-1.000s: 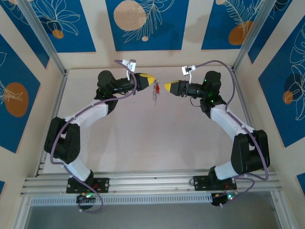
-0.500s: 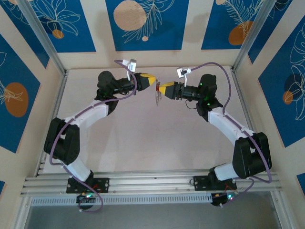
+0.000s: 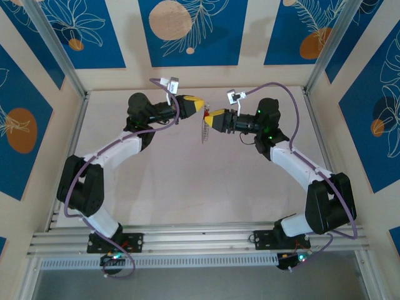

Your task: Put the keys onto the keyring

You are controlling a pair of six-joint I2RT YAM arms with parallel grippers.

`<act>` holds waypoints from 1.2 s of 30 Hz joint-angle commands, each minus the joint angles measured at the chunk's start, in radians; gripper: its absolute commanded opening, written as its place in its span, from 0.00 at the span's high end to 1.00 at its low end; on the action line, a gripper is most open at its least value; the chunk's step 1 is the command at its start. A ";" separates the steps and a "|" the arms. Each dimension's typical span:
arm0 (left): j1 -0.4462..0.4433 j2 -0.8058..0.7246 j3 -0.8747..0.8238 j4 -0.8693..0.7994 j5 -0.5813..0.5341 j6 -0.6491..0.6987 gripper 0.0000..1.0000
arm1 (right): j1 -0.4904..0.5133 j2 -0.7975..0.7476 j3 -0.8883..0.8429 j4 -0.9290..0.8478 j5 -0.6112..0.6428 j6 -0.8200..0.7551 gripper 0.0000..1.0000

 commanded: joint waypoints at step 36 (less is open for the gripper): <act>-0.021 -0.102 -0.092 0.124 -0.140 -0.017 1.00 | 0.031 0.002 -0.021 -0.101 0.097 -0.064 0.71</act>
